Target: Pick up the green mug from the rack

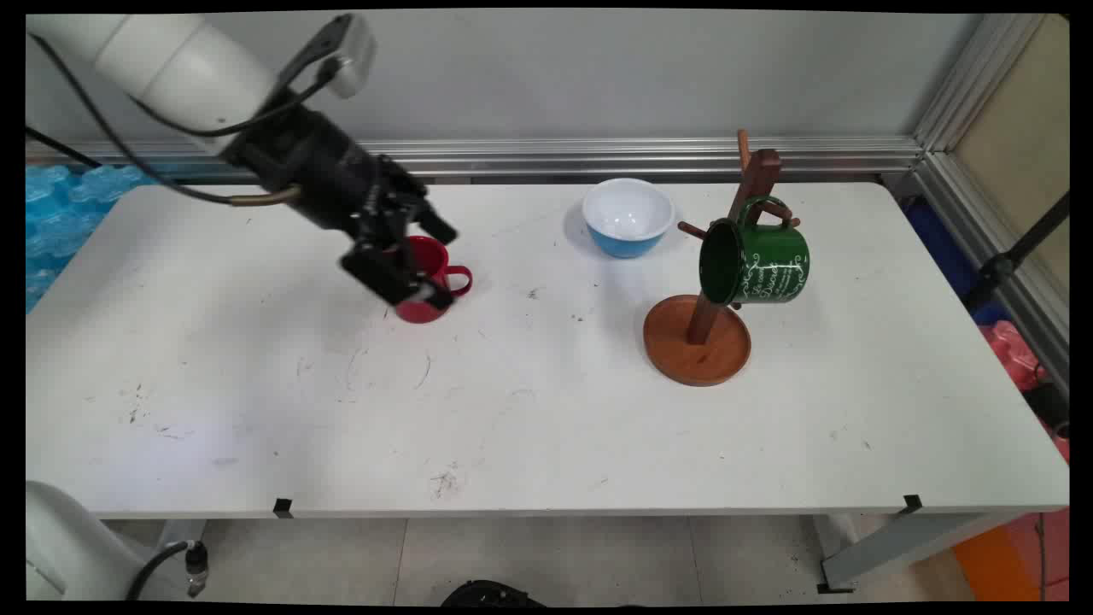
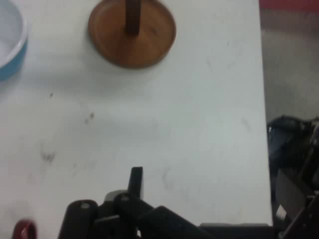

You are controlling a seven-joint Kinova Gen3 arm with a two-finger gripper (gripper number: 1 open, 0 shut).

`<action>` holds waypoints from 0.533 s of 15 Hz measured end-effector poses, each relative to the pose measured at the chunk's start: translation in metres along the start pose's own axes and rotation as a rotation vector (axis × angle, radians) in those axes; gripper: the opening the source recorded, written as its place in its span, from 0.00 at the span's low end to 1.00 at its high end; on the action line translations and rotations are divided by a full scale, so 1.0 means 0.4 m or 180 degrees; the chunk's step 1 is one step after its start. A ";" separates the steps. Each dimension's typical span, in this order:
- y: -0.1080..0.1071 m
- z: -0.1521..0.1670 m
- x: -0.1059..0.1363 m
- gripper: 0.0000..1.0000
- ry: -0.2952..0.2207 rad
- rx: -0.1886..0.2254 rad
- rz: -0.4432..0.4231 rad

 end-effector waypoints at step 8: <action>0.072 0.148 0.154 1.00 0.0318 -0.0059 -0.0328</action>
